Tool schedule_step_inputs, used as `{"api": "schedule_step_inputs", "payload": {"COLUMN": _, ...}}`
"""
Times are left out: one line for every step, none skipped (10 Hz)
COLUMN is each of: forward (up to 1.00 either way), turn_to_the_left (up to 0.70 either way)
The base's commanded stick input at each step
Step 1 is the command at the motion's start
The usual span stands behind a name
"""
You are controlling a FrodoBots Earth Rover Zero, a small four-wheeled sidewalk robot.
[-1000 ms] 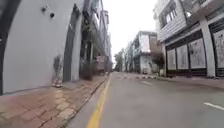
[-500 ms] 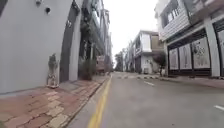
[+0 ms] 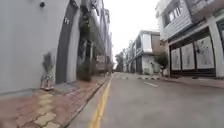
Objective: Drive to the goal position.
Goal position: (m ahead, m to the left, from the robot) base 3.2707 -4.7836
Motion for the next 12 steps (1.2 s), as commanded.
{"api": "schedule_step_inputs", "payload": {"forward": 0.5, "turn_to_the_left": 0.0}}
{"api": "schedule_step_inputs", "payload": {"forward": 0.5, "turn_to_the_left": 0.0}}
{"api": "schedule_step_inputs", "payload": {"forward": 0.5, "turn_to_the_left": 0.0}}
{"api": "schedule_step_inputs", "payload": {"forward": 0.5, "turn_to_the_left": 0.0}}
{"api": "schedule_step_inputs", "payload": {"forward": 0.5, "turn_to_the_left": 0.0}}
{"api": "schedule_step_inputs", "payload": {"forward": 0.5, "turn_to_the_left": 0.0}}
{"api": "schedule_step_inputs", "payload": {"forward": 0.5, "turn_to_the_left": 0.0}}
{"api": "schedule_step_inputs", "payload": {"forward": 0.5, "turn_to_the_left": -0.09}}
{"api": "schedule_step_inputs", "payload": {"forward": 0.5, "turn_to_the_left": -0.28}}
{"api": "schedule_step_inputs", "payload": {"forward": 0.5, "turn_to_the_left": -0.37}}
{"api": "schedule_step_inputs", "payload": {"forward": 0.5, "turn_to_the_left": -0.12}}
{"api": "schedule_step_inputs", "payload": {"forward": 0.5, "turn_to_the_left": 0.0}}
